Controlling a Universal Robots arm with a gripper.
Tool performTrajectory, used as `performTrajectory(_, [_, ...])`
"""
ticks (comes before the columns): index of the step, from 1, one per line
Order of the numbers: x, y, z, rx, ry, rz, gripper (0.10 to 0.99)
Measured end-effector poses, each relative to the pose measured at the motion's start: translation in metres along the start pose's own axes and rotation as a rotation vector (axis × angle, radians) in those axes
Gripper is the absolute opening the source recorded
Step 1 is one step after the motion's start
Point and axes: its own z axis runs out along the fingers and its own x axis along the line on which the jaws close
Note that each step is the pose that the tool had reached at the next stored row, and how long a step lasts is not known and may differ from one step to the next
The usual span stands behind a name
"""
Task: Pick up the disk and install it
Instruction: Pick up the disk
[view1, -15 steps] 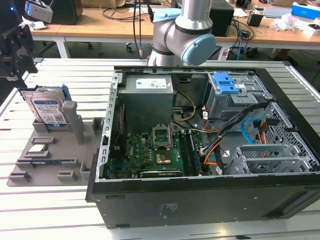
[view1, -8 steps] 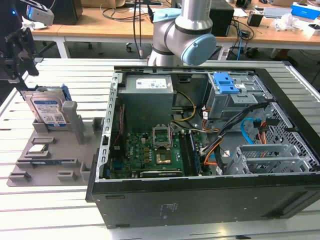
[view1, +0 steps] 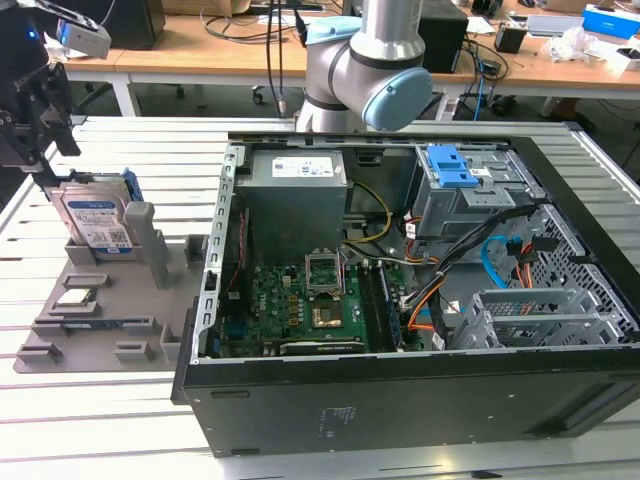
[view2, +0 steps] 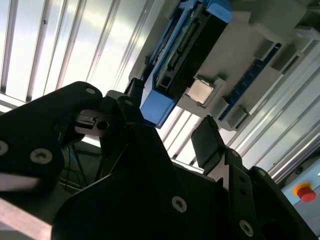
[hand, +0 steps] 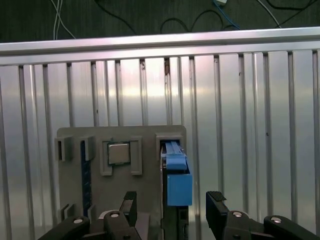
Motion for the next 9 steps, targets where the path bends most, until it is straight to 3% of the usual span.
performTrajectory(9, [-0.0002, 0.0, 0.0074, 0.0, 0.0, 0.0, 0.659])
